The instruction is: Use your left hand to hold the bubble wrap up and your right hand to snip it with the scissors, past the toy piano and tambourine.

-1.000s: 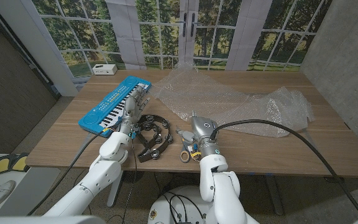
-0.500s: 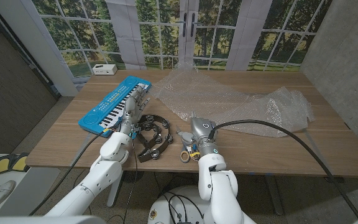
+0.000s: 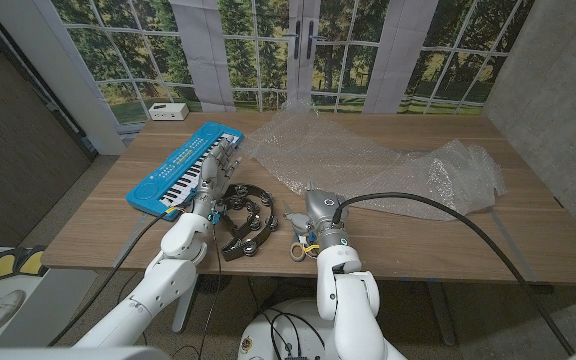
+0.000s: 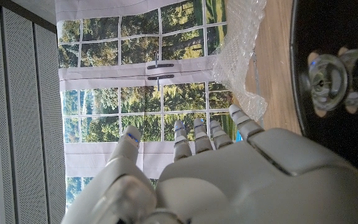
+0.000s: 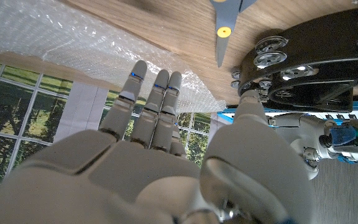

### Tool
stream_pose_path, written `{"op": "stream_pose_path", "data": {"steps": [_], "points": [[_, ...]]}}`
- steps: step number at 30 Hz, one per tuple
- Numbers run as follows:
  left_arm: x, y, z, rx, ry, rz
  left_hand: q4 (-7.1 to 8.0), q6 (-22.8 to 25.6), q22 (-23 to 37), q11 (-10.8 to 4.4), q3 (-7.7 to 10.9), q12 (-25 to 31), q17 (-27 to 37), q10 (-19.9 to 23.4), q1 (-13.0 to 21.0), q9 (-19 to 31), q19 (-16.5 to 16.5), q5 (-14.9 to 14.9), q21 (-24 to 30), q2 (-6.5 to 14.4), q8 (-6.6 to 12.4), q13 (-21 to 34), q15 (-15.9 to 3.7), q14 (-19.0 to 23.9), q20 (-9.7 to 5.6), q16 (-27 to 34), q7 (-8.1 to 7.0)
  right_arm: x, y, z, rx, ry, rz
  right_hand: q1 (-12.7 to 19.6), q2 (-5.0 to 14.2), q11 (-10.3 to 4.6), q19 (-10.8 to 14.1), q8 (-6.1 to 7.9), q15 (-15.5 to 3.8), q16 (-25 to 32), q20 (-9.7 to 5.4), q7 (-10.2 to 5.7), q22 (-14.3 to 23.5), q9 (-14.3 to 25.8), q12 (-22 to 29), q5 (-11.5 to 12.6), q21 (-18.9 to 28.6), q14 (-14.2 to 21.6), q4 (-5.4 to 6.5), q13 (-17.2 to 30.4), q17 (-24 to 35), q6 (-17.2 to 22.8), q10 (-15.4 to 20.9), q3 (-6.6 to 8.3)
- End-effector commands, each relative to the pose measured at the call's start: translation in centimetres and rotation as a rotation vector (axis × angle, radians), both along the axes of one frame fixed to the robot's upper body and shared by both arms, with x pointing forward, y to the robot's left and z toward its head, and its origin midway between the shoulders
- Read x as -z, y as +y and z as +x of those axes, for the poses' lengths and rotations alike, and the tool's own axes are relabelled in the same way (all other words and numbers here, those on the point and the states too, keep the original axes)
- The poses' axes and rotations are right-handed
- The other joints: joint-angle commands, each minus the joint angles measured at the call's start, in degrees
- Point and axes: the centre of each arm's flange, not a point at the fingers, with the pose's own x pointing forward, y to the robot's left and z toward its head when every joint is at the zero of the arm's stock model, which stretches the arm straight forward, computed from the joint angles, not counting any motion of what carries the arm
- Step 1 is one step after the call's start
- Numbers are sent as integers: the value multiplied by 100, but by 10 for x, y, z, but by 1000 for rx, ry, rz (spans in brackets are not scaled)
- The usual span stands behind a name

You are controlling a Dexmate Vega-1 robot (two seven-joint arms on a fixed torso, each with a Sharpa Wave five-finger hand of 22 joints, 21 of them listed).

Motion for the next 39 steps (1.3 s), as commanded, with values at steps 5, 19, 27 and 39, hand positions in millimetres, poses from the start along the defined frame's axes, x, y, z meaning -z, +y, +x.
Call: {"op": "stream_pose_path", "data": {"steps": [5, 19, 27, 39], "points": [[1, 0, -2, 5, -2, 1, 7, -40, 16, -18, -7, -23, 17, -6, 21, 21, -30, 35, -5, -21, -18, 4, -22, -51, -13, 1, 11, 2, 3, -2, 21, 26, -24, 63, 23, 27, 17, -16, 62, -8, 42, 389, 25, 15, -17, 19, -12, 11, -6, 20, 39, 33, 56, 39], [2, 1, -5, 9, 0, 3, 7, -47, 16, -14, -5, -26, 17, -14, 24, 20, -33, 36, -6, -15, -17, 4, -23, -52, -12, 0, 16, 4, 5, -1, 77, 12, -3, -134, -91, 51, 281, -15, 34, 12, 25, 428, 25, 14, 19, 9, 55, 358, 76, 20, -44, 102, 298, -54], [1, 2, -5, 9, -3, 4, 7, -60, 16, -24, -6, -27, 17, -17, 25, 20, -32, 36, -5, -15, -21, 4, -20, -53, -12, 0, 24, 8, 7, 1, 91, 0, -6, -113, -124, 0, 256, -8, 33, 11, 44, 431, 25, 15, 18, 29, 32, 423, 55, 19, -56, 144, 348, -60], [2, 1, -6, 10, -1, 0, 6, -62, 16, -16, -6, -28, 16, -19, 26, 19, -31, 36, -5, -13, -19, 4, -23, -55, -9, 0, 29, 13, 8, 8, 101, 16, -25, -143, -93, -11, 250, -10, -10, 5, 61, 435, 26, 15, 22, 46, 15, 462, 80, 37, -50, 173, 396, -56]]}}
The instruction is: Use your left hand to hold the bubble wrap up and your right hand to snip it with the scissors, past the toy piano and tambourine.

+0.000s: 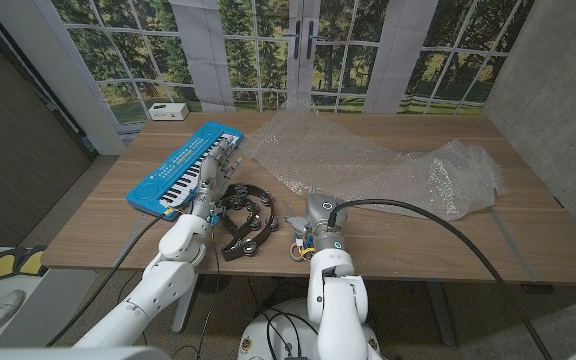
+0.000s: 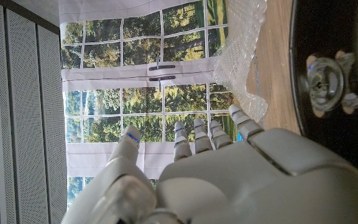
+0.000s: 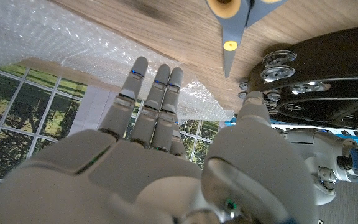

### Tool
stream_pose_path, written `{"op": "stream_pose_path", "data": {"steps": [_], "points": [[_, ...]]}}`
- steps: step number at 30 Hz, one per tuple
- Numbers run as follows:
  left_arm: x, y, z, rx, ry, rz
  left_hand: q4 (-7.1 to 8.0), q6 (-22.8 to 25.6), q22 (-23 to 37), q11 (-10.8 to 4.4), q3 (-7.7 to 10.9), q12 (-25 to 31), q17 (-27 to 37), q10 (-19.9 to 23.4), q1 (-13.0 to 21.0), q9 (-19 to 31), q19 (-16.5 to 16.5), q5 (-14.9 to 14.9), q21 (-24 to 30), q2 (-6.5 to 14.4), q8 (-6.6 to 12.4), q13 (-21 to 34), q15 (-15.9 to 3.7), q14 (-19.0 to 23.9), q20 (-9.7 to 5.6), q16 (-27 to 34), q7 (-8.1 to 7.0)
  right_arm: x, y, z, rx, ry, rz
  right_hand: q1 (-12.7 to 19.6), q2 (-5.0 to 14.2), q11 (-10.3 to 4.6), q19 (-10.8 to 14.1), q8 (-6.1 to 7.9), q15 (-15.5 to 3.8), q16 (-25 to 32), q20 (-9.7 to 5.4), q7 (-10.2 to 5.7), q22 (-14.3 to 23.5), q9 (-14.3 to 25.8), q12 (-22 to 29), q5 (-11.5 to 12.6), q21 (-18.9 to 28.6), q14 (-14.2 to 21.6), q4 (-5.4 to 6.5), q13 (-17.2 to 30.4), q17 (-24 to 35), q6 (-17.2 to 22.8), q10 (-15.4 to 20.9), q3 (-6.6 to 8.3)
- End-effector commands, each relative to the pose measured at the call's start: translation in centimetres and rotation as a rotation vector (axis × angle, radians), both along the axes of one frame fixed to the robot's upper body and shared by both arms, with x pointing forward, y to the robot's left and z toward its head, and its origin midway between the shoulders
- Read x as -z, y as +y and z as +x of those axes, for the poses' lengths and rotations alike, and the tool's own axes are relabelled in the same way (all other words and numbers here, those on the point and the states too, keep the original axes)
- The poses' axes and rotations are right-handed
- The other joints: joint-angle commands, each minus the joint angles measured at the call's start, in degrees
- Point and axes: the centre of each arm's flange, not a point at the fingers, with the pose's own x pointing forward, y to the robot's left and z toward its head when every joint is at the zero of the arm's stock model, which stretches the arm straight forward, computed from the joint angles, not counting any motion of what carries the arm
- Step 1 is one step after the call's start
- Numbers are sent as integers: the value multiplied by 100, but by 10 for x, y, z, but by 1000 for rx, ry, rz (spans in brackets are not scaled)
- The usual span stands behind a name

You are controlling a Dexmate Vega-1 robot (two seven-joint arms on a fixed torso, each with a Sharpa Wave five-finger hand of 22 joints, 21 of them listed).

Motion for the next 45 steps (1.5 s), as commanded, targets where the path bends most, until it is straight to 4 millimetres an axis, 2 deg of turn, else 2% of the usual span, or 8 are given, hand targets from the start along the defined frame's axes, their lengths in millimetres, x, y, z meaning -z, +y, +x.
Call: {"op": "stream_pose_path", "data": {"steps": [1, 12, 17, 25, 30, 35, 40, 45], "points": [[0, 0, -1, 2, 1, -2, 5, -29, 16, -16, -7, -2, 16, -19, 26, 19, -31, 36, -5, -13, -18, 4, -26, -54, -11, 0, -7, 4, 1, 5, 16, 5, -15, -38, 15, -1, 14, 11, -2, 2, 31, 415, 27, 15, 21, 22, -11, 56, 11, 23, 20, 47, 34, -27], [0, 0, -2, 4, 2, 0, 6, -33, 16, -2, -7, 2, 16, -9, 28, 18, -31, 36, -4, -10, -18, 3, -25, -54, -10, 0, -17, 9, 3, 10, 26, 30, -25, -28, 36, -22, -7, -10, -52, -17, 48, 414, 27, 15, 6, 34, -31, 34, 9, 51, 31, 16, 7, -15], [1, 0, -1, 2, 3, 0, 6, -36, 16, -19, -1, 1, 16, -13, 33, 18, -26, 38, -2, 1, -18, 3, -24, -54, -14, 0, -11, 10, 4, 11, 32, 30, -34, -15, 40, -58, -21, -28, -110, -12, 52, 340, 28, 15, 5, 38, -44, 7, 2, 73, 60, -23, 2, -9], [2, 1, -2, 3, 3, -1, 6, -44, 16, -12, 1, -2, 15, -19, 36, 18, -29, 38, -3, 7, -19, 3, -25, -55, -14, 0, -10, 11, 7, 12, 26, 25, -37, -5, 45, -80, -38, -31, -127, -8, 55, 332, 29, 16, 2, 41, -56, -15, -3, 91, 82, -32, -7, -4], [2, 1, -2, 5, 4, 4, 6, -44, 16, -16, -1, -1, 16, -18, 36, 18, -30, 38, -4, 4, -18, 3, -27, -55, -11, 0, -15, 13, 8, 13, 21, 16, -37, 115, 39, -149, -48, -15, -184, -9, 47, 250, 30, 17, 10, 49, -67, -52, -70, 121, 103, 8, 1, 33], [2, 2, -3, 6, 4, 7, 6, -44, 16, -12, -3, -4, 16, -25, 34, 17, -31, 37, -4, 2, -17, 3, -25, -57, -15, -1, -14, 14, 9, 15, 28, 23, -40, 140, 46, -161, -49, -15, -192, -1, 38, 256, 31, 17, 22, 51, -70, -55, -78, 134, 118, 11, 26, 44], [2, 2, -3, 5, 6, 6, 6, -39, 16, 1, -5, -3, 16, -23, 32, 17, -32, 36, -5, 0, -15, 3, -27, -59, -12, -1, -11, 15, 9, 16, 28, 31, -43, 270, 158, -171, -58, -41, -238, 11, 32, 177, 34, 19, 5, 50, -81, -117, -111, 179, 173, -55, -42, 132], [2, 2, -3, 6, 8, 7, 7, -42, 16, -1, -6, -4, 16, -25, 31, 17, -32, 36, -4, -1, -16, 3, -27, -57, -13, 0, -9, 16, 11, 19, 33, 40, -53, 346, 206, -164, -95, -51, -236, 15, 45, 177, 35, 20, -20, 35, -99, -174, -132, 209, 210, -92, -128, 178]]}}
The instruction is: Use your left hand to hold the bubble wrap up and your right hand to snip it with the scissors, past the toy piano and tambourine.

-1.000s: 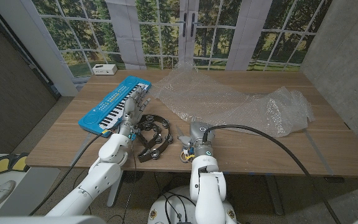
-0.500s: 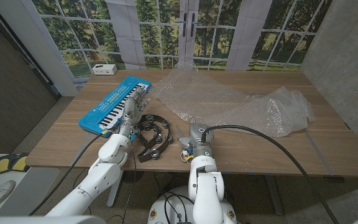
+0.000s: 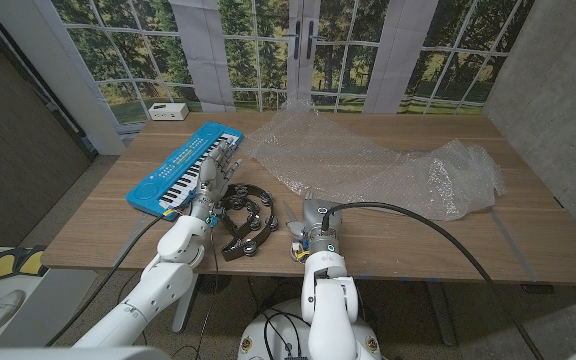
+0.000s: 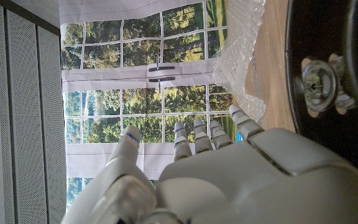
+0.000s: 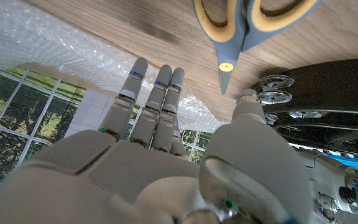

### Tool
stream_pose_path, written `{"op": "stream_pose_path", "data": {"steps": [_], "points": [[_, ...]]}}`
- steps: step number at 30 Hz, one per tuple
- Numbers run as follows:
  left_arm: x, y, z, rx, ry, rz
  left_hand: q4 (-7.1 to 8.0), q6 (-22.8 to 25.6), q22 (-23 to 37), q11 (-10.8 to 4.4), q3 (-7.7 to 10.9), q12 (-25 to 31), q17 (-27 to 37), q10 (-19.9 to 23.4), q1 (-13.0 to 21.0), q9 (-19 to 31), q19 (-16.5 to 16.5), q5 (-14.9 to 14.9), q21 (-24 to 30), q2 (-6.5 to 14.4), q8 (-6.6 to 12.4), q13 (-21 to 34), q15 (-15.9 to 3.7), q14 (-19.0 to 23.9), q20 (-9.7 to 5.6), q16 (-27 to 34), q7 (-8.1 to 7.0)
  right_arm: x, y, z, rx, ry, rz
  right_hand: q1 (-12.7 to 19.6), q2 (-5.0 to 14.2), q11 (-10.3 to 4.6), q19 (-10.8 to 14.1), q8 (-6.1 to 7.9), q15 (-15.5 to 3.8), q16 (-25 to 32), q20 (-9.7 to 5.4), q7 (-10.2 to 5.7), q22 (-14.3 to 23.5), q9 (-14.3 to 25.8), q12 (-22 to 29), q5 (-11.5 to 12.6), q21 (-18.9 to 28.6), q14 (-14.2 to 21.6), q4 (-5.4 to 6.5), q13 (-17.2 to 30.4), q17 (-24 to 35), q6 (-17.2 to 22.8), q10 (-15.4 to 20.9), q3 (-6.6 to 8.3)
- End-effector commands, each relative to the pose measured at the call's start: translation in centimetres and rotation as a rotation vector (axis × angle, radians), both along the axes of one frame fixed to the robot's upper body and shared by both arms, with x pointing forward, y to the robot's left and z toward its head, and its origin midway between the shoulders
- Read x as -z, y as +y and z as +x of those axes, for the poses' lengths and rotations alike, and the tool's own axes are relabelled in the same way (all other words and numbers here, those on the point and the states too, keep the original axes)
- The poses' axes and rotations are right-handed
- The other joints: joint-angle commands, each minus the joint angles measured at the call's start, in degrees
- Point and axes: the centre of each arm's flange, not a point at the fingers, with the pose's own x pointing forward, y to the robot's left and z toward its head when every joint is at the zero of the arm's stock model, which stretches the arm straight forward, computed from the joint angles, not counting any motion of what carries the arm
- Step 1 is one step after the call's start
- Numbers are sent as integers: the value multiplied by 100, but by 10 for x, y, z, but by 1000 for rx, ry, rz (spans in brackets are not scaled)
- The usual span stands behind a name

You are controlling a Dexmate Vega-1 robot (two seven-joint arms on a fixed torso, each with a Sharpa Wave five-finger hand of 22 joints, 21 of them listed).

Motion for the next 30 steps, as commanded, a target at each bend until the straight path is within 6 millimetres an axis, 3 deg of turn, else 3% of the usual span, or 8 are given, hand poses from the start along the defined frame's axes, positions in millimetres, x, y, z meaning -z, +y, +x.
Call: {"op": "stream_pose_path", "data": {"steps": [1, 15, 20, 30], "points": [[1, 2, -1, -1, 5, 6, 7, -8, 16, -2, -7, -4, 16, -24, 30, 17, -32, 35, -4, -2, -14, 3, -12, -8, -12, -1, 21, 3, 1, 5, 10, 16, 1, 135, 27, 21, -67, -17, -79, 8, 15, 180, 30, 7, -27, 28, -32, -83, -33, 49, 44, -77, -94, 71], [2, 2, 2, -2, 10, 2, 8, -12, 16, -16, -10, -6, 16, -29, 27, 17, -33, 35, -5, -4, -15, 2, -9, -10, -6, -1, 21, 5, 3, 8, 32, 28, -18, 187, -15, 111, -76, 35, -9, 82, 2, 307, 32, 8, 19, -13, -37, -29, -38, 103, 115, 19, -9, 80], [3, 3, 1, -3, 13, 1, 8, -15, 16, -20, -11, -2, 16, -20, 27, 17, -36, 35, -5, -4, -16, 2, -12, -11, -9, -1, 18, 6, 4, 9, 31, 32, -23, 192, -13, 106, -69, 37, -16, 96, -6, 282, 33, 8, 22, -16, -35, -17, -34, 110, 128, 29, -4, 83], [5, 3, 3, 1, 15, -3, 9, -18, 16, -8, -13, -1, 16, -17, 24, 17, -36, 34, -5, -6, -16, 2, -15, -13, -9, -1, 29, 6, 6, 12, 44, 50, -46, 284, 8, -33, -101, 19, -110, 104, 0, 222, 34, 9, 12, -15, -49, -79, -56, 160, 174, -7, -70, 127]]}}
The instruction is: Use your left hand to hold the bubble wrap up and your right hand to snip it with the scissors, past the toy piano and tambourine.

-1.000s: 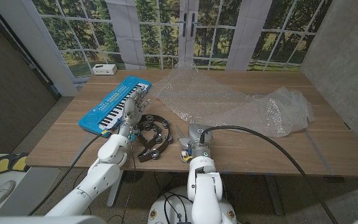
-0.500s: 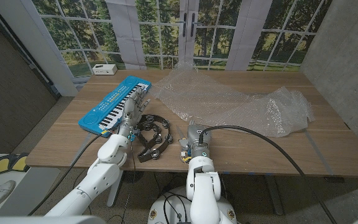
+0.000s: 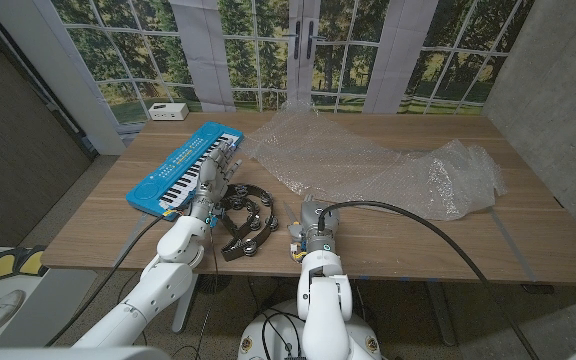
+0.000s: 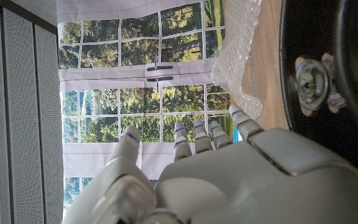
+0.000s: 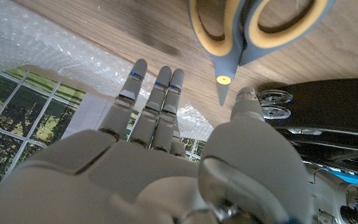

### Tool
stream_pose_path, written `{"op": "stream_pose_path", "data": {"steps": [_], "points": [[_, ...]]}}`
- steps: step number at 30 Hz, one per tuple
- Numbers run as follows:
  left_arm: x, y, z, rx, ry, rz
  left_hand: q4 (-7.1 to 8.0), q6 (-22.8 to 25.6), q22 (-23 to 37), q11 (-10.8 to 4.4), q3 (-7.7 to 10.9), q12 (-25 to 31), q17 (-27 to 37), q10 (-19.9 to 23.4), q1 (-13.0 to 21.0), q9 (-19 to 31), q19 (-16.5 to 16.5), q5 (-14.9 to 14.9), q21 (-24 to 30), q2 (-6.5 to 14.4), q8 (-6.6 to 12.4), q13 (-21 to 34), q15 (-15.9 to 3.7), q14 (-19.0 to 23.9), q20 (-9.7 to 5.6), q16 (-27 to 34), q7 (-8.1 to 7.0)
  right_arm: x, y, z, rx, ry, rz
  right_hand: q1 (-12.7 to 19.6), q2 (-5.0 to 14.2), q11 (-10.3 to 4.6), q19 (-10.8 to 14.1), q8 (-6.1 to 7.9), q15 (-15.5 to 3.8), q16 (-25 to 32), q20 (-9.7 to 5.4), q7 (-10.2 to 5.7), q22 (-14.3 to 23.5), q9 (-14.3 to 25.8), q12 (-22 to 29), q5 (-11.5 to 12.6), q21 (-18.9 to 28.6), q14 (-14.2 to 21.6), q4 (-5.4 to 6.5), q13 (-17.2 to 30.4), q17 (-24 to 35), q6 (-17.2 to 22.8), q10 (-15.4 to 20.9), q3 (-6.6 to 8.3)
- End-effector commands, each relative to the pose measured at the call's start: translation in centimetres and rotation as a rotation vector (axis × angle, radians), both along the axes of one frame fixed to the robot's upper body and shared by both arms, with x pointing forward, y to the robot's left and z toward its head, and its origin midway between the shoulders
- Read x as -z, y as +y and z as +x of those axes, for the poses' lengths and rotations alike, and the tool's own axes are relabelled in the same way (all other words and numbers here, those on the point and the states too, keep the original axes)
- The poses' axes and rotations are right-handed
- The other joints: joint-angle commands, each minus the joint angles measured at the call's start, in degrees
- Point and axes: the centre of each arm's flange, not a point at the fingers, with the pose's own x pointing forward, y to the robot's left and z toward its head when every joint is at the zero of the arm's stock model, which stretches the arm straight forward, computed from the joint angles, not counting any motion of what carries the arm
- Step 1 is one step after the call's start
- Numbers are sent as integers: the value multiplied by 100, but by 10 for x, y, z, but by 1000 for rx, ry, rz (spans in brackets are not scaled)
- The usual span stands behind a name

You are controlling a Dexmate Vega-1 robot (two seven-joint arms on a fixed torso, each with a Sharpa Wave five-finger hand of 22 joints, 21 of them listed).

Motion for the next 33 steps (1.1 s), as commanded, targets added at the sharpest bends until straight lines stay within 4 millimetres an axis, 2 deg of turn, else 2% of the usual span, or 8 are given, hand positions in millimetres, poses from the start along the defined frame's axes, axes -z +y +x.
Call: {"op": "stream_pose_path", "data": {"steps": [1, 6, 13, 17, 19, 25, 33], "points": [[3, 0, 2, 3, 6, -4, 9, -16, 16, 12, -13, -2, 16, 4, 24, 17, -37, 34, -5, -6, -15, 2, -14, -12, -8, -1, 26, 1, 3, 3, 16, 21, -29, 176, 51, -135, -70, 7, -136, 34, -20, 189, 11, 9, -1, -12, -19, -39, -57, 65, 50, -6, -93, 88], [4, 0, 3, 5, 4, -6, 9, -15, 16, 5, -14, -6, 16, -6, 23, 17, -37, 34, -5, -6, -14, 2, -11, -12, -4, -1, 29, 2, 4, 4, 19, 32, -31, 238, 73, -127, -104, -3, -127, 36, 2, 157, 12, 10, -4, -4, -31, -82, -69, 97, 74, -36, -138, 120], [5, 1, 4, 5, 7, -8, 9, -15, 16, 16, -15, -4, 16, -3, 22, 16, -36, 34, -5, -6, -13, 2, -13, -10, -13, 1, 28, 3, 6, 5, 23, 48, -42, 237, 95, -189, -159, -40, -106, 44, 70, 123, 14, 11, 0, -5, -45, -177, -33, 170, 138, -156, -219, 133], [6, 2, 3, 1, 10, -9, 9, -27, 16, 21, -16, -10, 16, -19, 22, 16, -37, 34, -5, -6, -17, 2, -11, -16, -8, -2, 27, 4, 7, 7, 24, 58, -45, 269, 115, -216, -168, -34, -182, 148, 80, 122, 16, 13, 51, 0, -41, -24, -29, 243, 201, -183, -192, 155], [6, 2, 2, 0, 11, -10, 9, -25, 16, 9, -16, -7, 16, -12, 22, 16, -42, 34, -6, -6, -16, 2, -13, -19, -6, -3, 25, 4, 8, 7, 23, 61, -46, 300, 119, -141, -169, -27, -175, 176, 79, 120, 17, 14, 147, 7, -36, -35, -33, 309, 250, -187, -58, 171], [7, 2, 3, 2, 12, -9, 9, -30, 16, 16, -18, -8, 16, -14, 20, 16, -45, 34, -7, -7, -17, 1, -8, -24, -12, -4, 21, 5, 8, 8, 23, 70, -47, 347, 128, -188, -168, -24, -164, 193, 66, 119, 19, 15, 195, 18, -30, -74, -43, 382, 302, -200, -61, 194], [5, 2, 2, 5, 10, -7, 10, -33, 16, -3, -19, -7, 16, -11, 18, 16, -50, 34, -9, -7, -17, 1, -14, -27, -10, -4, 19, 7, 7, 10, 18, 74, -44, 386, 128, -171, -186, -23, -158, 204, 90, 101, 21, 17, 235, 27, -29, -161, -42, 490, 377, -219, -150, 212]]}}
